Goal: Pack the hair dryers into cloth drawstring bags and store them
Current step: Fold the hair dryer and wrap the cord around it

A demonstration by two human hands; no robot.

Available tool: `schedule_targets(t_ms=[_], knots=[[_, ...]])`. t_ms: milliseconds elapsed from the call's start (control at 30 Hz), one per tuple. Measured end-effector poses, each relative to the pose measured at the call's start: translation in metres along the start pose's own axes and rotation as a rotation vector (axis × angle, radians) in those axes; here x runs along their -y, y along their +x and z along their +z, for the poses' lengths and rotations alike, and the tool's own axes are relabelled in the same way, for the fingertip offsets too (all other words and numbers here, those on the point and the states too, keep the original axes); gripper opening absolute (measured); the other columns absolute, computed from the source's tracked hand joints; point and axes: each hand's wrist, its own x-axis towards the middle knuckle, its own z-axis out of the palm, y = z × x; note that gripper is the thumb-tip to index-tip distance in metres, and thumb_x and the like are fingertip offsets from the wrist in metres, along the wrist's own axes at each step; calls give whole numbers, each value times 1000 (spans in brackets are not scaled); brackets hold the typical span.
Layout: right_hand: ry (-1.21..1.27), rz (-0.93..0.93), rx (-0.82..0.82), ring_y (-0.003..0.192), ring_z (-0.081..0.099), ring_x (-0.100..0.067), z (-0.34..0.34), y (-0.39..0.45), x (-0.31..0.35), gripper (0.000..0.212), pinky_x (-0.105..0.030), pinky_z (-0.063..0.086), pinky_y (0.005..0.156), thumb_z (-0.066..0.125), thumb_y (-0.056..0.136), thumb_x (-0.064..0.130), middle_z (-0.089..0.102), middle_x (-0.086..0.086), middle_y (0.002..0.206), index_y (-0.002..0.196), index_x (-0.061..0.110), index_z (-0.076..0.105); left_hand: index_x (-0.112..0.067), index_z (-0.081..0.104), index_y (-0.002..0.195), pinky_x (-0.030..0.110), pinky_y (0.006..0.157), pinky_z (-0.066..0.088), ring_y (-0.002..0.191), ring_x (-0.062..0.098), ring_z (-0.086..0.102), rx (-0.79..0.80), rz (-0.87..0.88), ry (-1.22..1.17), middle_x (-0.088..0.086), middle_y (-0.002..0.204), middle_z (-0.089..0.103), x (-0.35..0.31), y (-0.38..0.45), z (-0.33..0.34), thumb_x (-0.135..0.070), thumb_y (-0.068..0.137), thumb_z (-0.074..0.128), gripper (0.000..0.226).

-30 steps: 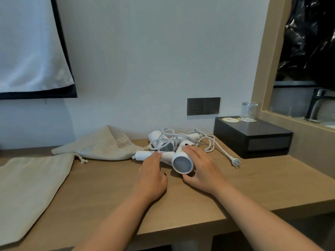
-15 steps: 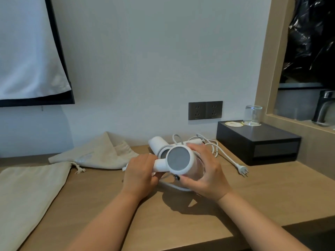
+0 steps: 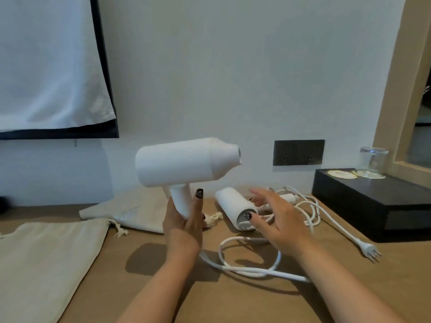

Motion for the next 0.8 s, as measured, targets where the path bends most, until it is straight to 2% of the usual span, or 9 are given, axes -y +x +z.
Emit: schedule_targets(t_ms=[133, 267, 300, 367, 433, 533, 600, 700, 800], knots=[[-356, -96, 298, 122, 43, -6, -6, -8, 3, 54, -24, 34, 103, 59, 85, 55, 50, 17, 136, 135, 40, 45, -12, 49, 79, 29, 47, 43, 48, 15, 49, -26, -97, -176, 2, 55, 51, -3, -2, 4, -52, 76, 64, 42], [-567, -224, 365, 119, 53, -12, -24, -6, -2, 40, -30, 31, 110, 58, 95, 31, 62, 13, 127, 134, 38, 52, -13, 47, 64, 34, 52, 40, 44, 22, 45, 36, -97, -224, 2, 46, 48, -18, 7, 5, -56, 73, 65, 47], [-566, -261, 335, 110, 60, -13, -34, -5, -7, 39, -31, 40, 104, 65, 91, 27, 67, 12, 118, 128, 38, 59, -13, 48, 64, 33, 51, 40, 42, 22, 44, 60, -103, -250, 2, 45, 47, -22, 10, 5, -56, 74, 68, 49], [-484, -237, 185, 85, 66, -12, -60, -3, -24, 42, -20, 50, 80, 79, 78, 17, 73, 8, 98, 115, 34, 69, -11, 50, 68, 31, 50, 39, 40, 21, 42, 119, -132, -286, 1, 45, 46, -27, 17, 2, -59, 70, 77, 56], [-414, -19, 77, 76, 62, -12, -91, 6, -37, 40, -20, 49, 64, 72, 84, 14, 68, 5, 87, 117, 34, 67, -8, 51, 78, 28, 47, 38, 39, 19, 41, 188, -165, -286, 1, 46, 46, -29, 22, -3, -62, 64, 79, 62], [-526, 440, 100, 83, 59, -20, -122, 23, -51, 26, -35, 52, 73, 59, 92, 13, 65, 0, 95, 111, 28, 70, -5, 51, 91, 26, 42, 38, 38, 16, 40, 251, -216, -252, 1, 48, 47, -29, 19, -7, -56, 66, 65, 59], [-643, 541, 144, 101, 56, -23, -120, 30, -46, 24, -38, 51, 87, 62, 88, 16, 59, -5, 113, 111, 22, 67, -5, 51, 94, 24, 39, 40, 37, 15, 41, 295, -237, -230, 1, 49, 48, -28, 16, -7, -57, 68, 57, 59], [-369, 349, -104, 119, 47, -19, -86, 32, -12, 37, -32, 42, 97, 62, 92, 21, 49, -1, 129, 129, 16, 57, -3, 51, 96, 24, 41, 41, 39, 15, 43, 365, -225, -193, 6, 55, 49, -26, 15, -8, -62, 70, 51, 65], [-56, 148, -316, 102, 54, -5, -37, 33, 36, 23, -23, 48, 87, 61, 93, 19, 56, 10, 114, 114, 24, 63, -5, 51, 96, 25, 44, 43, 43, 14, 47, 388, -189, -134, 6, 58, 52, -24, 16, -10, -66, 69, 48, 67]])
